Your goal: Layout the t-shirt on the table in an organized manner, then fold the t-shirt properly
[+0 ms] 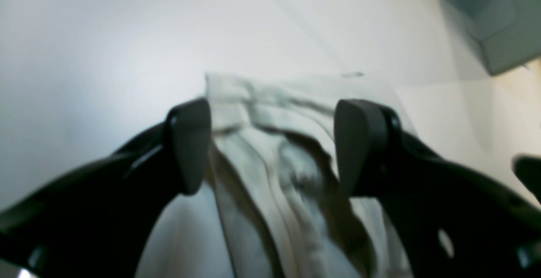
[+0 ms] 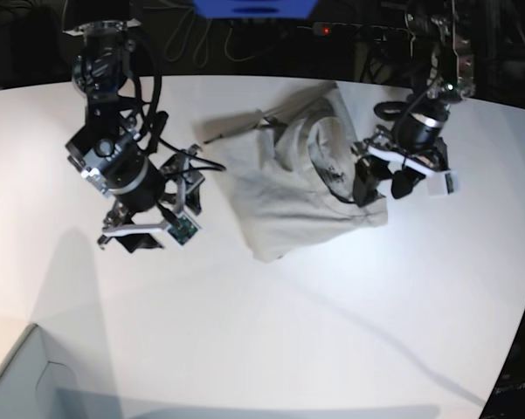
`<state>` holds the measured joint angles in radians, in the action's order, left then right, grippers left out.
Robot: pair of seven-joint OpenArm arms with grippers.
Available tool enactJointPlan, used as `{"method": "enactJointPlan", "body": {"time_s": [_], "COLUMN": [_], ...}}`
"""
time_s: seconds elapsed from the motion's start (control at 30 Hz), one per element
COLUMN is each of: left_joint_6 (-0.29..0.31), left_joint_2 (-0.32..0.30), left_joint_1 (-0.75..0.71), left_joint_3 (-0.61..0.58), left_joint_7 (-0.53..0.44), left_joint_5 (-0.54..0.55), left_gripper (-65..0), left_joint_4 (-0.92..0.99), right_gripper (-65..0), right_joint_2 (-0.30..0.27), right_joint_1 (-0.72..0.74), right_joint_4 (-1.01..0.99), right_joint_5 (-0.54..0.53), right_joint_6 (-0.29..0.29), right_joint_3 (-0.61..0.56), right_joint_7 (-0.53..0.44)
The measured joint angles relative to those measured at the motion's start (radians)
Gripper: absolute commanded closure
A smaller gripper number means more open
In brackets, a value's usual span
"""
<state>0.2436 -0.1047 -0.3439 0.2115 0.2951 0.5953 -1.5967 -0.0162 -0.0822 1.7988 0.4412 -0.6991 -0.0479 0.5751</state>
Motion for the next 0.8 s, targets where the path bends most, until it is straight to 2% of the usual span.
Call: {"method": "enactJointPlan", "body": {"time_s": [0.2,0.4,0.7,0.77,0.8], "left_joint_6": [-0.006,-0.003,-0.005,-0.005,-0.005], "left_joint_2": [0.003,0.007,0.002,0.002,0.003], "left_joint_1": [-0.113,-0.121,-0.140,-0.141,-0.141], "left_joint_3": [-0.025,-0.159,-0.204,-0.206,-0.206], "left_joint_7": [0.003,0.001,0.000,0.001,0.000], "left_joint_5": [0.076,0.092,0.098,0.098,0.098], "left_gripper": [-44.5,-44.5,-44.3,-42.1,-39.1], "left_joint_4": [0.010,0.069,0.086,0.086,0.086], "right_gripper": [-43.4,-43.4,-43.4,-43.4,-43.4], "right_joint_2": [0.000,0.000,-0.001,0.000,0.000], "right_joint_1": [0.001,0.000,-0.008,-0.016,-0.018], "right_joint_4": [-0.004,-0.004,-0.004,-0.004,-0.004], "right_joint_5": [0.000,0.000,0.000,0.000,0.000], "right_joint_6": [0.000,0.000,0.000,0.000,0.000], "right_joint_3": [0.000,0.000,0.000,0.002,0.002], "right_joint_7": [0.001,0.001,0.000,0.001,0.001]}}
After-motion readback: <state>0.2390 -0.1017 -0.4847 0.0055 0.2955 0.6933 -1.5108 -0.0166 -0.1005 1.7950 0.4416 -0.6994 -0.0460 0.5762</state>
